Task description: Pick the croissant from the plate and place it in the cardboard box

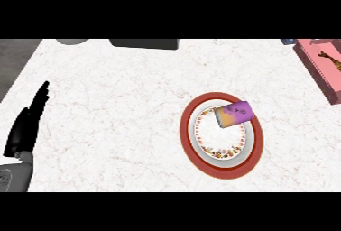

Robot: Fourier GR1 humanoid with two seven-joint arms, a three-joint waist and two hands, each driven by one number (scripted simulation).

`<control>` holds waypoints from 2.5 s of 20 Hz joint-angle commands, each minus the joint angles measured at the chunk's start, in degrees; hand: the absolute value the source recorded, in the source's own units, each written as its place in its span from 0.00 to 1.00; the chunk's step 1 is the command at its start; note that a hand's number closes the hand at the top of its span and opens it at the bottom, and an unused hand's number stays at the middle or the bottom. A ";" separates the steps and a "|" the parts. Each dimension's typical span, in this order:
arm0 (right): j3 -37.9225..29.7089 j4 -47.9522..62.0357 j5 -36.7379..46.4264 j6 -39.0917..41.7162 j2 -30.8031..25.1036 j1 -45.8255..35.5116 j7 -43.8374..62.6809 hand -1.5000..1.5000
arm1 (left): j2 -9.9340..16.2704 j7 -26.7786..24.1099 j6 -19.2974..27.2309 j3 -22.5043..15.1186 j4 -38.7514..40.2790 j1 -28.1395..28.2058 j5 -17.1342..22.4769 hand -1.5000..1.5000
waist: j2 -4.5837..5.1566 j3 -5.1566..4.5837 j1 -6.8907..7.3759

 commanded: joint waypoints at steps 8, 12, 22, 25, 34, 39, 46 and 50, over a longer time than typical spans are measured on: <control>5.38 6.45 -0.70 13.66 8.96 -8.62 -0.75 1.00 | -0.64 -0.60 -0.19 -0.47 -0.16 -0.28 -0.10 0.50 | -0.37 -0.13 0.56; 6.68 9.05 0.39 9.58 12.25 -10.15 1.33 1.00 | 0.41 0.33 -0.57 0.59 1.81 -2.13 0.01 0.50 | 0.16 -0.08 0.65; 8.59 17.02 3.09 5.62 19.99 -12.61 11.77 0.00 | -1.26 -1.04 1.12 -0.86 0.97 -1.12 -1.89 0.50 | 0.37 -0.11 0.99; 8.26 18.12 2.87 8.18 17.73 -12.14 9.18 0.00 | 0.21 0.56 -0.57 0.45 -1.06 -0.45 -0.36 0.50 | 0.08 -0.05 0.76; 0.58 18.07 -5.13 10.36 19.06 -13.46 5.39 0.00 | 0.41 -0.43 -0.55 1.39 2.38 -2.21 -0.31 0.50 | 0.21 -0.04 -0.08; -4.96 19.94 -10.78 14.62 15.43 -15.23 9.49 0.00 | -0.40 0.50 0.41 0.35 1.66 -2.73 -1.53 0.50 | 0.52 0.04 0.36; -8.37 20.48 -14.54 24.20 6.65 -14.07 11.03 0.00 | 0.07 -0.96 -0.36 1.22 1.64 -2.21 -0.49 0.50 | 0.93 0.17 0.29; -9.62 20.20 -15.86 23.56 4.16 -12.36 12.85 0.00 | -0.84 -1.16 -0.40 0.08 0.39 -1.90 -0.76 0.50 | 1.53 0.36 1.26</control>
